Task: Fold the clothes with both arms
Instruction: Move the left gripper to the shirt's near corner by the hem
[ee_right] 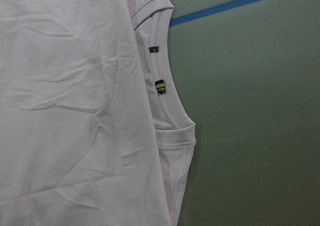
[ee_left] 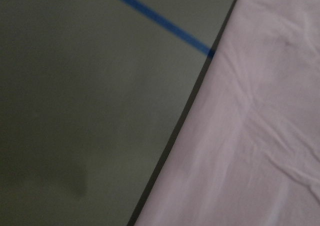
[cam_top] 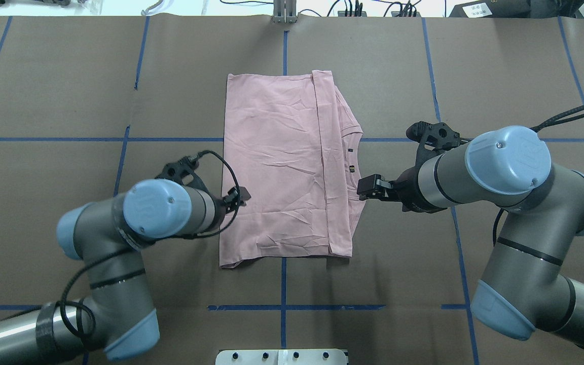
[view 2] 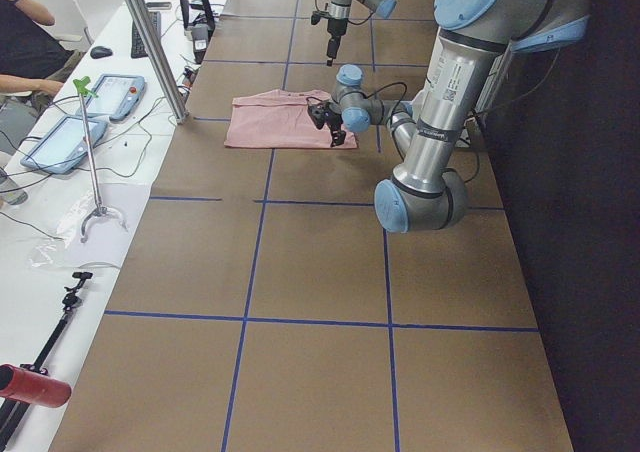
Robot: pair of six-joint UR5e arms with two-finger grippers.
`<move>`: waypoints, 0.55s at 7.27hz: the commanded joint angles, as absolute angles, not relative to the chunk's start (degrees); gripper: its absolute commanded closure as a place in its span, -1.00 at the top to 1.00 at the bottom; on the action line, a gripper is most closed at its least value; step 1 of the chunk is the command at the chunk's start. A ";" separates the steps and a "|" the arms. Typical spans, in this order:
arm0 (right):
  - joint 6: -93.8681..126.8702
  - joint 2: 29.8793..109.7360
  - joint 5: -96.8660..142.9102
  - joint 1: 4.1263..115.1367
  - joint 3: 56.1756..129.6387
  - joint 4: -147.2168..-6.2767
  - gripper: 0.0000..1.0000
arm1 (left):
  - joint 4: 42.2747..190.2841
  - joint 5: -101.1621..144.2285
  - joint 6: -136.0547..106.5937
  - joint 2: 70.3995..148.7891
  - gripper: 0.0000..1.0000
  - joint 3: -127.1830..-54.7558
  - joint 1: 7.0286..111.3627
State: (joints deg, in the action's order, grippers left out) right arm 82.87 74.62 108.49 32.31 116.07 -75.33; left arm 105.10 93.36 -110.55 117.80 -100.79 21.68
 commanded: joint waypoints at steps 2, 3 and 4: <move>82.88 74.10 108.46 32.34 116.02 -75.32 1.00 | 97.74 92.29 -113.55 118.04 0.96 -103.18 18.64; 82.88 74.09 108.54 32.34 116.02 -75.32 1.00 | 97.65 92.29 -113.64 117.69 0.96 -103.10 17.33; 82.88 74.09 108.54 32.43 116.02 -75.32 1.00 | 97.56 92.29 -114.43 117.60 0.93 -103.10 16.62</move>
State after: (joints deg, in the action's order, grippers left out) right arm 82.88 74.15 108.52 32.37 116.02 -75.32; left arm 97.92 92.30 -113.73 117.79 -103.06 17.77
